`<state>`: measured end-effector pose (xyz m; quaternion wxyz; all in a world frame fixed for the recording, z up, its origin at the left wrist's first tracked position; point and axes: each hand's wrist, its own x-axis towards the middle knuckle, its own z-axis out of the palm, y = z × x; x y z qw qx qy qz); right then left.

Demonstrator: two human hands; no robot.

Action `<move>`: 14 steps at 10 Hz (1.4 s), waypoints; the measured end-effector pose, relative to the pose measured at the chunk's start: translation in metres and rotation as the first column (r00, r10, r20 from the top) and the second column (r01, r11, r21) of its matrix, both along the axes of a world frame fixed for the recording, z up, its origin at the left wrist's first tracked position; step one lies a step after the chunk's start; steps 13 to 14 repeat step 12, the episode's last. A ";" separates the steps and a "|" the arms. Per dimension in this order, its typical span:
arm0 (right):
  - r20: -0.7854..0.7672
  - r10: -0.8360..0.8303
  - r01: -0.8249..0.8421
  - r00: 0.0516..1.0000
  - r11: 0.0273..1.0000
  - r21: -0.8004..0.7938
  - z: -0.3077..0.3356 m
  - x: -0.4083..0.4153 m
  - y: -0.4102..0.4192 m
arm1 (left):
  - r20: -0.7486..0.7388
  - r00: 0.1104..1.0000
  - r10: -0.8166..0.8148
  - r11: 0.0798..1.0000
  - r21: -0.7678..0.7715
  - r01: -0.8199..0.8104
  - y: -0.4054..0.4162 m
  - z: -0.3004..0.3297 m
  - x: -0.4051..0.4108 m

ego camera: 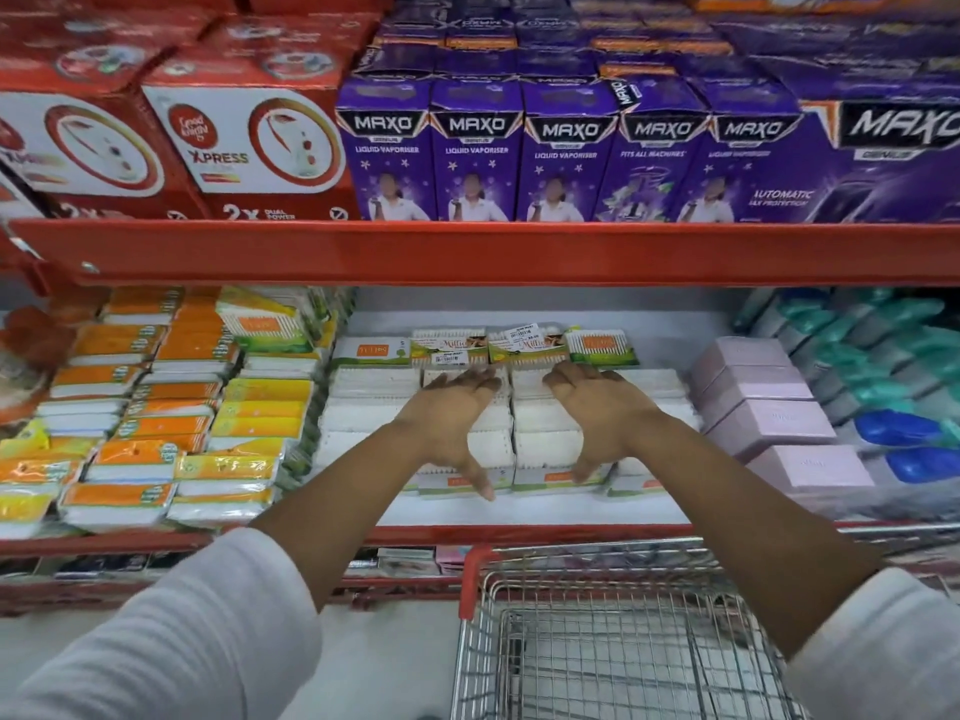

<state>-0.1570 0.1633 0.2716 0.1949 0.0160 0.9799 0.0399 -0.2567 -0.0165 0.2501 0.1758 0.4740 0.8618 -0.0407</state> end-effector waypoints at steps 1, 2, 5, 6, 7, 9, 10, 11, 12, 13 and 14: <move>-0.034 0.003 -0.002 0.999 1.000 0.011 -0.004 0.001 -0.002 | -0.049 0.998 0.027 0.999 0.025 -0.026 0.003 -0.005 0.005; -0.060 0.005 -0.004 0.998 1.000 0.027 -0.007 0.002 -0.004 | -0.090 0.995 0.048 0.997 0.065 -0.042 0.007 -0.005 0.011; 0.046 -0.169 0.171 0.985 0.983 -0.061 0.007 0.035 0.031 | 0.018 1.000 0.019 0.998 0.059 -0.020 0.045 -0.007 0.024; 0.094 -0.208 0.210 0.974 0.978 -0.009 0.009 0.048 0.049 | 0.040 0.999 0.000 1.000 0.031 -0.001 0.062 -0.007 0.029; 0.060 -0.209 0.208 0.976 0.978 0.030 0.004 0.049 0.062 | 0.055 0.998 0.024 0.998 0.057 -0.027 0.070 -0.006 0.032; -0.018 -0.168 0.169 0.986 0.985 0.041 -0.006 0.044 0.071 | -0.002 0.999 0.045 0.998 0.033 -0.045 0.074 0.003 0.041; -0.020 -0.153 0.153 0.988 0.988 0.024 -0.008 0.046 0.073 | -0.031 0.998 0.055 0.998 -0.023 -0.056 0.078 0.004 0.046; -0.024 -0.175 0.173 0.984 0.982 -0.082 0.001 0.055 0.071 | -0.032 0.997 0.067 0.998 -0.007 -0.068 0.078 0.008 0.061; -0.295 -0.229 0.154 0.928 0.954 -0.256 0.012 0.064 0.060 | -0.005 0.995 0.103 0.968 0.230 -0.099 0.075 0.017 0.080; -0.295 -0.229 0.154 0.928 0.954 -0.256 0.012 0.064 0.060 | -0.005 0.995 0.103 0.968 0.230 -0.099 0.075 0.017 0.080; -0.295 -0.229 0.154 0.928 0.954 -0.256 0.012 0.064 0.060 | -0.005 0.995 0.103 0.968 0.230 -0.099 0.075 0.017 0.080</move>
